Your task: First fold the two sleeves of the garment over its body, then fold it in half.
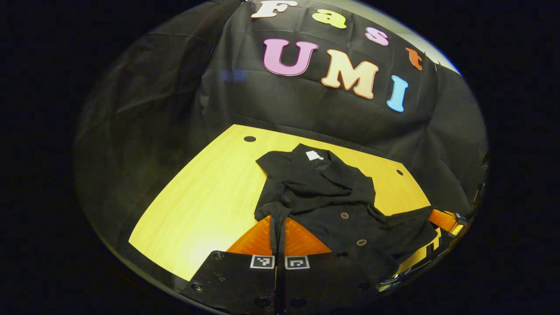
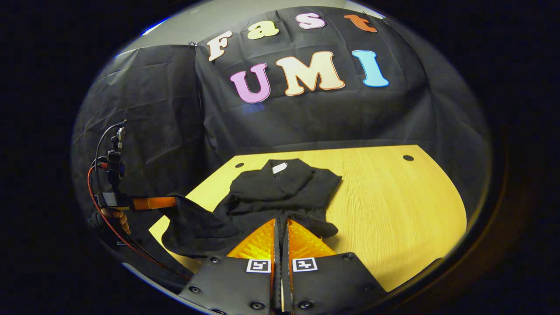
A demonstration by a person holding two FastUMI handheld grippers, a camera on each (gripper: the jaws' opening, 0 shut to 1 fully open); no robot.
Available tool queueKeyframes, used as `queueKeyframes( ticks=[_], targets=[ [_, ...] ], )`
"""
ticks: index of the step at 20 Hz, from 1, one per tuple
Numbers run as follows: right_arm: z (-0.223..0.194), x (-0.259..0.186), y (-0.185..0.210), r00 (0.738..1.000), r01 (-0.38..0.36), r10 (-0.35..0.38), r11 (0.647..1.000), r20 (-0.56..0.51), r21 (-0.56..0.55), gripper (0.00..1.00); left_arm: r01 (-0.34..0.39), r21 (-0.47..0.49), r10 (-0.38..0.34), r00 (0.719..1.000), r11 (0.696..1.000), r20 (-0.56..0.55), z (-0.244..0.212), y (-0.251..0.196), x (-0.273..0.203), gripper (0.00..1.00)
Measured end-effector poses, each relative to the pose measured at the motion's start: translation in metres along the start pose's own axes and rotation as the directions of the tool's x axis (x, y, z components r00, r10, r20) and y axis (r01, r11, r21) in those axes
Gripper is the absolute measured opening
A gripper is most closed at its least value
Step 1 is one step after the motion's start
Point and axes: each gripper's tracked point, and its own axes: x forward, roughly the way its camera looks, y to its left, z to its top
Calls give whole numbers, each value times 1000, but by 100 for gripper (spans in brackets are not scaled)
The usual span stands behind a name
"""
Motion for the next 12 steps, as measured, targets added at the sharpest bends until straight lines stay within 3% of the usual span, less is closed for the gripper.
queueKeyframes(
  ticks=[12],
  targets=[
    [105, 62, -5, 991, 34, -28, 998, 133, -44, 4, 31, 32, -34, 993, 999, 110, 99, 4, 62, 0]
  ],
)
